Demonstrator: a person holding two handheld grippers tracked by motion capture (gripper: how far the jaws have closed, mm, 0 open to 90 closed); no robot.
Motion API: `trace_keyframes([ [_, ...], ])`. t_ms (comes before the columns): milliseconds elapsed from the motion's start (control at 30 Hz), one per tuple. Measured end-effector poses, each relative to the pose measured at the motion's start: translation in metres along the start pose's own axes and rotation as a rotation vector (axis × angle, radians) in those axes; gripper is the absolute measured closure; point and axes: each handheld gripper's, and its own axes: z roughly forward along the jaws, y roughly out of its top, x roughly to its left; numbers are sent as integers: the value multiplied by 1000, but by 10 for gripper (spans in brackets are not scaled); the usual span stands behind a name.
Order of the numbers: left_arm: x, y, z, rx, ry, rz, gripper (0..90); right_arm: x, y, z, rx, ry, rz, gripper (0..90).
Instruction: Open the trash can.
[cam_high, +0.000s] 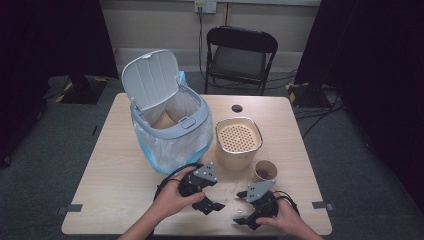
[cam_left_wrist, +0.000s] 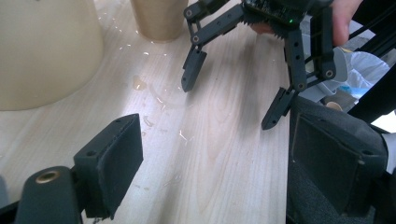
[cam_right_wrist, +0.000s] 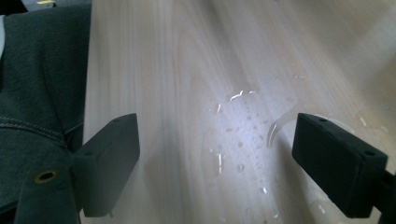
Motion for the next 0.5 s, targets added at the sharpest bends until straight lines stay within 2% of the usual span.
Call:
trace_keyframes([
  [33,0,-2,3,-7,1,-7,159,0,-1,-1,5,1,-1,143],
  [100,1,-6,7,16,-3,-6,159,1,-2,-4,7,-4,-2,144],
  [267,3,-17,19,10,-3,-9,159,1,-8,-12,5,-8,9,145],
  [300,5,-18,20,34,-4,15,159,0,-9,-13,4,-9,13,146],
  [333,5,-20,22,26,-9,1,159,0,-10,-14,7,-14,13,146],
  [367,4,-20,23,48,-3,-1,159,0,-11,-15,7,-13,15,147],
  [400,5,-22,26,26,-3,4,159,-1,-11,-17,11,-22,11,148],
  [467,5,-24,28,23,-1,0,159,-1,-13,-20,2,-23,19,149],
  [500,6,-25,28,39,2,6,159,-2,-14,-22,-3,-26,22,149],
])
